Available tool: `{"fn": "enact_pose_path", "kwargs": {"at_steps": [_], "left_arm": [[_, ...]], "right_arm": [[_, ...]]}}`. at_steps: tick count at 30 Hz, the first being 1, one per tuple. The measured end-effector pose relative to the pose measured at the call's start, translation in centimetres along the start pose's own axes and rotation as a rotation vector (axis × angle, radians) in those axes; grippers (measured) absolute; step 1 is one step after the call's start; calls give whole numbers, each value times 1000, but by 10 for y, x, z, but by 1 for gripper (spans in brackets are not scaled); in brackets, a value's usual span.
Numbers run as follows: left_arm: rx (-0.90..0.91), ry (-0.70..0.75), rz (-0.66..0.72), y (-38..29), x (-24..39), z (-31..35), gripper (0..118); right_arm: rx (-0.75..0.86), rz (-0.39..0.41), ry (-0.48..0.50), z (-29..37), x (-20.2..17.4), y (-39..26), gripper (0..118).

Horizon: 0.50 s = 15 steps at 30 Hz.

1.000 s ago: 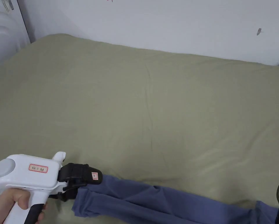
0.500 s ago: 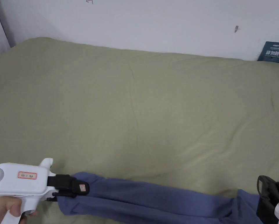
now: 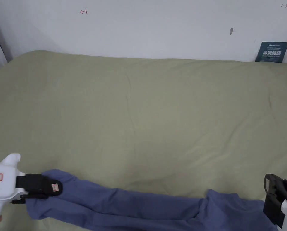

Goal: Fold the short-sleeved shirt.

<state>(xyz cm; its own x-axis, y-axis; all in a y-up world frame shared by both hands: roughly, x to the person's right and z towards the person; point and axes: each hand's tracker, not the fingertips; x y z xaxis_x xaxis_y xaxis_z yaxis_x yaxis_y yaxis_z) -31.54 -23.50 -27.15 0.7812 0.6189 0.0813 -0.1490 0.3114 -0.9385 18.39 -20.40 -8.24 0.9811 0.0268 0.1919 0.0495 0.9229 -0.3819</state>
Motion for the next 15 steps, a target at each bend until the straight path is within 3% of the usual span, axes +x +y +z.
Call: {"fn": "enact_pose_path", "kwargs": {"at_steps": [9, 13, 14, 15], "left_arm": [[-112, 86, -300, -29, 146, -76, 7], [-172, 123, -327, -40, 174, -142, 7], [-187, 163, -355, -45, 181, -160, 11], [-212, 189, -377, -51, 186, -180, 27]], "right_arm": [[-2, -62, -11, 11, 22, -11, 2], [-19, -84, -25, 14, 36, -14, 3], [-18, -88, -34, 15, 38, -15, 3], [-20, -89, -39, 16, 41, -15, 3]]}}
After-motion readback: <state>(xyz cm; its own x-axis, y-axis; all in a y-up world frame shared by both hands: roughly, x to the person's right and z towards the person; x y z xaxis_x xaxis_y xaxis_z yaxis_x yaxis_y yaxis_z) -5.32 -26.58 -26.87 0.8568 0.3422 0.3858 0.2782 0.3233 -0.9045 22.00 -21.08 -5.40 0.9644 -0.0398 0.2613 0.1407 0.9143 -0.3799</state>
